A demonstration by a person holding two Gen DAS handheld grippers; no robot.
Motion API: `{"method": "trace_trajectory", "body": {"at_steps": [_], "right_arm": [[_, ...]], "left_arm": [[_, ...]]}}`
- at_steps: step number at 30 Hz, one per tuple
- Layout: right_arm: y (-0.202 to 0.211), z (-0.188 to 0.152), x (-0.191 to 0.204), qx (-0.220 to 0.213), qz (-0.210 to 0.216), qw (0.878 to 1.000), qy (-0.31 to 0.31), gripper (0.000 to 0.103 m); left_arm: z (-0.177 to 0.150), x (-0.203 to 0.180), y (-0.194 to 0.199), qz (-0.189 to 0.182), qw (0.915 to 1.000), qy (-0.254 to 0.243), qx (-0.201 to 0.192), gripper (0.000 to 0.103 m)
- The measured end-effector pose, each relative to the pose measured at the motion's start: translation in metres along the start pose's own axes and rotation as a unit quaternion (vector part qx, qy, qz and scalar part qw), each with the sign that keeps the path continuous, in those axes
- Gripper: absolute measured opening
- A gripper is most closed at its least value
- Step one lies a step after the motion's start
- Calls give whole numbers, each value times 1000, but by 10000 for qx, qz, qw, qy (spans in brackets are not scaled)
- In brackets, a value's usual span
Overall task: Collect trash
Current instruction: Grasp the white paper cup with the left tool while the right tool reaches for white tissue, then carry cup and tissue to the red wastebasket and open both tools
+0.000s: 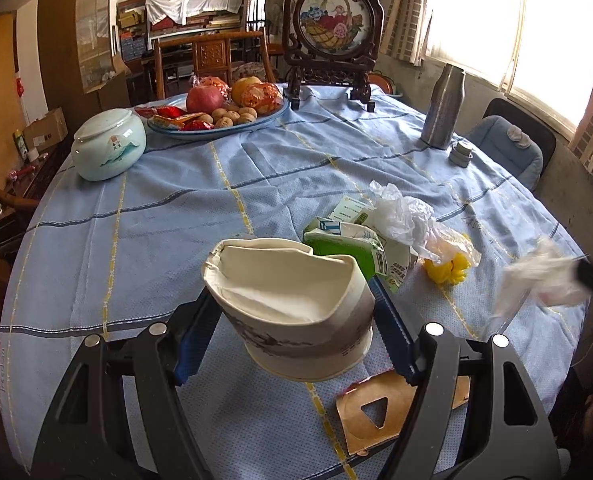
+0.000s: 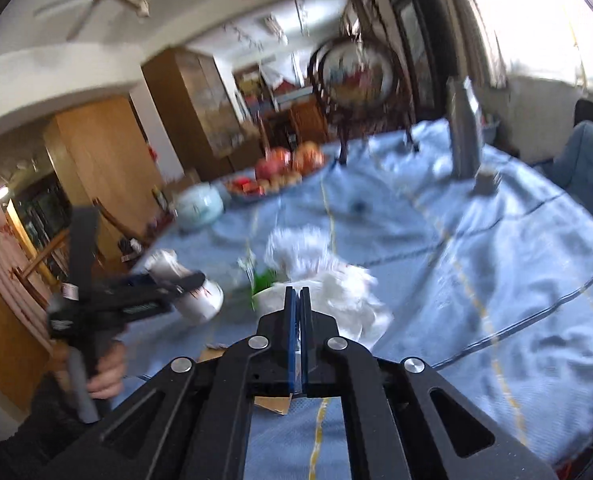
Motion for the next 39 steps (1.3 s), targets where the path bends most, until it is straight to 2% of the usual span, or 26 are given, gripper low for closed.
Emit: {"method": "trace_trajectory", "body": {"at_steps": [8,14,19,24,29,34,39], "right_arm": [[61,18,-27,-523,-184,9983,-199,2],[107,14,-70,-801,-682,9937,-384,2],[160,8,-108,-1086,-1361,9841,-348,2],[205,-7,-138,-1289,-1724,9752,-509,2],[238,-34,-176,-1281,-2071,9662,-845,2],[261,-77,-228,-1083,-2456,9534,-1375,3],[265,-126,-280,-783,-2975,9363,-1692,3]], "left_arm": [[3,1,8,-206,9996,122,-132,72],[-4,-9,9,-385,9991,188,-44,72],[-10,-30,15,-412,9990,127,-68,72],[-7,-76,29,-712,9973,-64,-157,72],[-5,-141,49,-1164,9919,-425,-283,72],[-14,-213,65,-1692,9814,-857,-304,72],[-36,-289,72,-2300,9656,-1203,-133,72]]}}
Point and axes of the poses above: each gripper's, at about its wrist camera, not at the fingertips, and y roughly against the way its jaws point, x to its left, z to its top, the point moved 8 cm from there along -y, roughly the way its jaws point, and after that the axes turned 7 degrees about -x, right-handed, at the moved point
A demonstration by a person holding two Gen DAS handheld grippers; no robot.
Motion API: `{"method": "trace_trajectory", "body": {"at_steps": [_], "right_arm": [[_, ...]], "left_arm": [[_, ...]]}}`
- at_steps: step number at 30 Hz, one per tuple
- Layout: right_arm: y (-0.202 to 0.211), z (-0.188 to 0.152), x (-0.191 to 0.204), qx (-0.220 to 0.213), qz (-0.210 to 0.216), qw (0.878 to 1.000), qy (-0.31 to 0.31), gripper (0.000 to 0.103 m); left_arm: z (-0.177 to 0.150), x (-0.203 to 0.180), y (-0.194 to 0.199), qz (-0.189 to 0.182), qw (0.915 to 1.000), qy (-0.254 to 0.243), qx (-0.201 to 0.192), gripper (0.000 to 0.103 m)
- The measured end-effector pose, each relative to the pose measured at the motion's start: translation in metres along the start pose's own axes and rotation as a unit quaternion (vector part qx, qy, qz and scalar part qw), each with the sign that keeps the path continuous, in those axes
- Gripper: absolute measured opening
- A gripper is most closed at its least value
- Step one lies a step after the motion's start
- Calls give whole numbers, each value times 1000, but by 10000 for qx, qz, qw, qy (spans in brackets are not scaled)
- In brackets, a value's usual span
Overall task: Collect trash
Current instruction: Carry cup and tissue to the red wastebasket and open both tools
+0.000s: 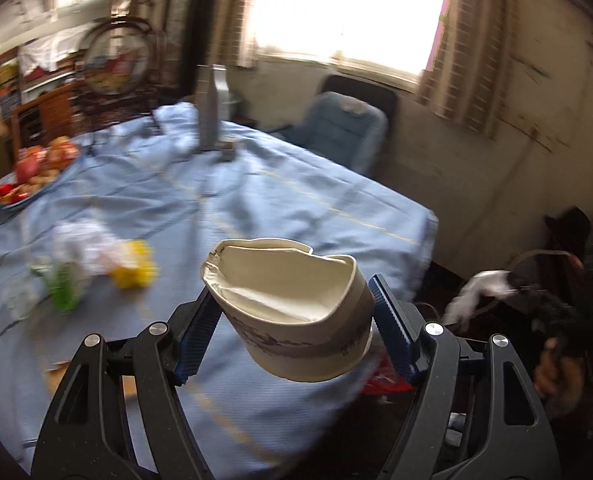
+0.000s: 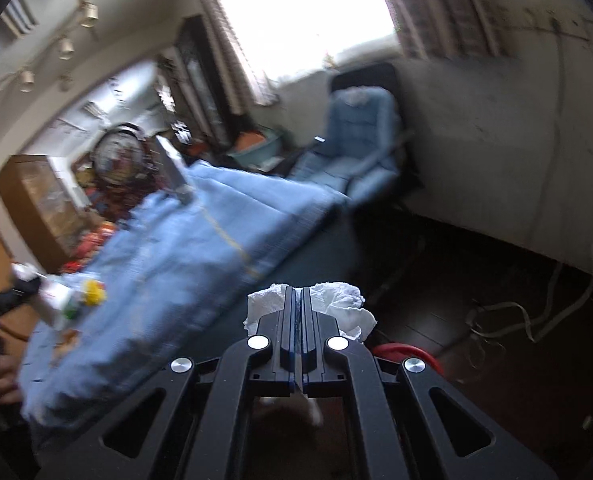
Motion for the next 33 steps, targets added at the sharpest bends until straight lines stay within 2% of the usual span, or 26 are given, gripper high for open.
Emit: {"method": "trace_trajectory", "body": {"at_steps": [3,7,13,15,17,18,19,22,26,33], "right_arm": [[-22,-20,-26,251,-257,9993,-87,3],[-65,-60,-64,791,-590,9949,-230,3],[-130,-128,-111,1685,-960,9799,-478,6],[-138,-140,-116,1797,-953,9774,-581,8],[-134,-140,-115,1707,-851,9796,-639,20],[-129,-134,-113,1572,-863,9819,-604,32],[-126,-127,-113,1440,-892,9839,-566,38],[-105,-99,-114,897,-962,9896,-582,41],[-84,-82,-130,404,-1063,9891,-938,46],[-77,-77,-149,234,-1244,9864,-1052,48]], "left_arm": [[-6,-34,-17,-312,9994,-98,134,72],[-16,-78,-42,-706,9966,-218,364,72],[-26,-114,-74,-1004,9923,-264,676,72],[-31,-124,-85,-1046,9910,-282,792,72],[-35,-134,-96,-1033,9901,-375,875,72],[-37,-137,-100,-1036,9897,-408,904,72],[-39,-141,-104,-1045,9892,-430,933,72],[-48,-158,-118,-1140,9864,-486,1079,72],[-64,-183,-138,-1255,9817,-621,1289,72],[-102,-223,-183,-1304,9714,-927,1756,72]]}}
Point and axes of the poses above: each gripper's, at about its wrist camera, not at the fingertips, and y roughly against the way its jaws point, x to its left, z to its top, the point moved 8 cm from there along -y, roughly the way its jaws point, and after that the axes turned 7 degrees about -x, right-handed, at the moved point
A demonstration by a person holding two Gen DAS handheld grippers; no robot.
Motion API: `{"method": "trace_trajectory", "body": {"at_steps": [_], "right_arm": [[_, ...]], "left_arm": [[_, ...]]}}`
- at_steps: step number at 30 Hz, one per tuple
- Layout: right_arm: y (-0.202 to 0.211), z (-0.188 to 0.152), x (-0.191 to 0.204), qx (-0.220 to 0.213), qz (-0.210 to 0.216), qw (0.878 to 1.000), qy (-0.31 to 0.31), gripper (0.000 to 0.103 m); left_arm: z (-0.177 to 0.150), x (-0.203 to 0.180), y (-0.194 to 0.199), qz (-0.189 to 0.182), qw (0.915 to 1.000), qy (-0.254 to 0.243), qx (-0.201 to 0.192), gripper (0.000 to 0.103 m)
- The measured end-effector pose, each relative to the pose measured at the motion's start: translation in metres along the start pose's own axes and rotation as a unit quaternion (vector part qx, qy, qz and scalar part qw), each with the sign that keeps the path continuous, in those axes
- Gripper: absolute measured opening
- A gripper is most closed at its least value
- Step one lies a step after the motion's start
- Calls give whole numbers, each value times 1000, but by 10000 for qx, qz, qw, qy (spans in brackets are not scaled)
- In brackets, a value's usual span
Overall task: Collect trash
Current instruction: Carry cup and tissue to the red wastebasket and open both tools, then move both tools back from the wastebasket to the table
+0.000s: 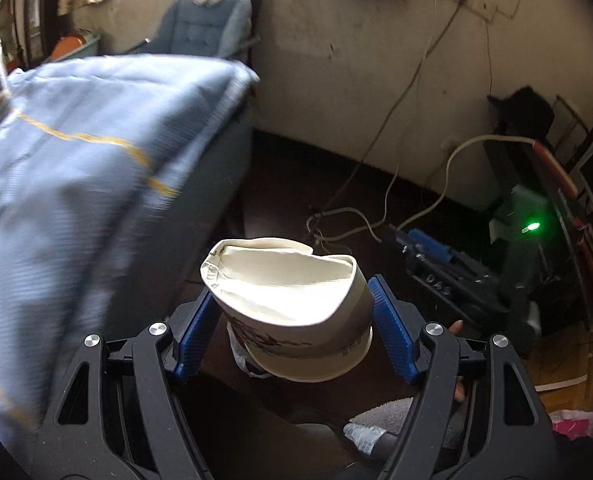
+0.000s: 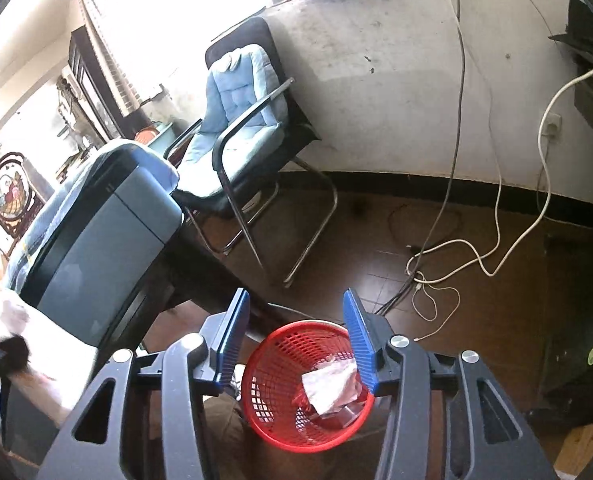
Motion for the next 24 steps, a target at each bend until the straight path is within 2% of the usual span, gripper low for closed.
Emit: {"method": "trace_trajectory", "body": {"at_steps": [4,8,11,17,24], "right_arm": [[2,6,-7,-21,0,10000,-94,49],[5,7,-10,-25,33,9999,-165,50],[7,6,-10,-21,52,9998,-204,50],[7,5,-4,42,111,9998,-178,51],[14,4,17,29,165,9998,114,62]], "left_arm": [[0,-9,-32,-70,9997,-27,215,73],[1,-13,-43,15,9996,-71,256,84],[2,-11,-41,91,9997,-154,172,88],[5,-8,-27,225,9995,-198,26,89],[11,0,3,327,9992,-91,-209,90]]}}
Point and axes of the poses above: each gripper's, at about its wrist camera, not at the fingertips, and y roughly against the way its jaws point, x to its left, z to its top, the point moved 8 cm from there along -y, roughly the way its jaws point, and after that the axes turned 7 degrees about -x, right-handed, at the moved point
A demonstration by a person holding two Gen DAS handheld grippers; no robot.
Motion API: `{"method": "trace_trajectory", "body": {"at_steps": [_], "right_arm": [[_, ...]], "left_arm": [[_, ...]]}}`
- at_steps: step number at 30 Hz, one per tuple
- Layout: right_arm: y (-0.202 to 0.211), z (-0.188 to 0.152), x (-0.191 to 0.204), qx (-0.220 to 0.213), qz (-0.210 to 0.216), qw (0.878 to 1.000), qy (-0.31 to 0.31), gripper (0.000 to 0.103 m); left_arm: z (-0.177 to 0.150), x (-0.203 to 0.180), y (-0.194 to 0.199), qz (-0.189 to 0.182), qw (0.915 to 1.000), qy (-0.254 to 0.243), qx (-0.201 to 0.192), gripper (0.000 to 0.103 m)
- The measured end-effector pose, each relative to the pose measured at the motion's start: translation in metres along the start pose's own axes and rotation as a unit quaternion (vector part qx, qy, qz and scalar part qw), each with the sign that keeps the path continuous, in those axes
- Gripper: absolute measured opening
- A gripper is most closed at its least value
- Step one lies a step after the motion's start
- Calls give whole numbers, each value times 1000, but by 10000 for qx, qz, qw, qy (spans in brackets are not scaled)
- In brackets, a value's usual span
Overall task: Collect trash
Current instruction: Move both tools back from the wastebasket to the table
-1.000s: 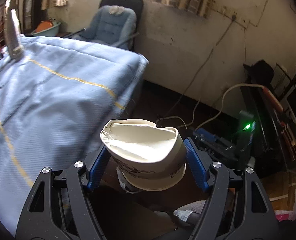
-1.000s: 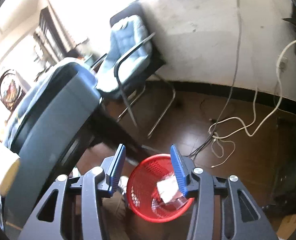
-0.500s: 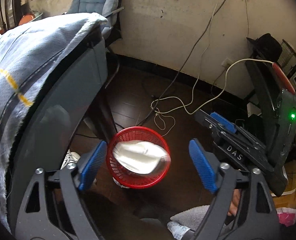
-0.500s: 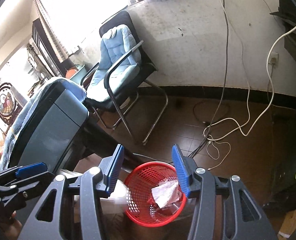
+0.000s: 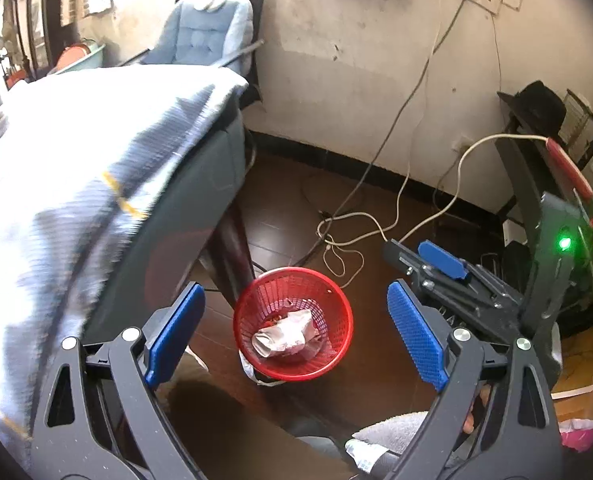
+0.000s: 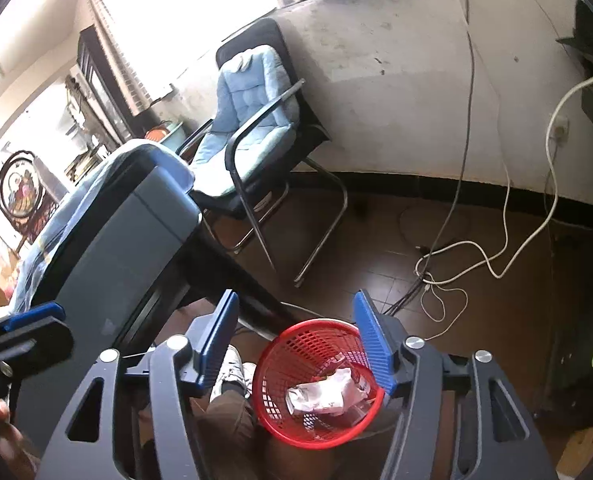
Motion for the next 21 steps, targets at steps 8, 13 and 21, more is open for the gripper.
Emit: {"method": "trace_trajectory", "body": {"at_steps": [8,13,21], "right_arm": [[19,7,20,-68,-195,9985,509,82],[57,29,42,-737,-249,9931,882,97],[122,47,96,-1766,-662,9623,1959,97]], "left_arm": [[10,17,45,224,9990,84,-386,94],[10,34,74,439,9971,181,-602,95],[-4,81,130,1049,9899,348,-893,96]]}}
Point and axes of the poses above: each gripper's, at about its wrist camera, not at the fingertips, and y roughly against the way its jaws point, x to its left, z to its top, the point moved 8 cm from there along -y, roughly the way its jaws point, and after that the axes turned 7 degrees about -x, right-handed, at the moved point
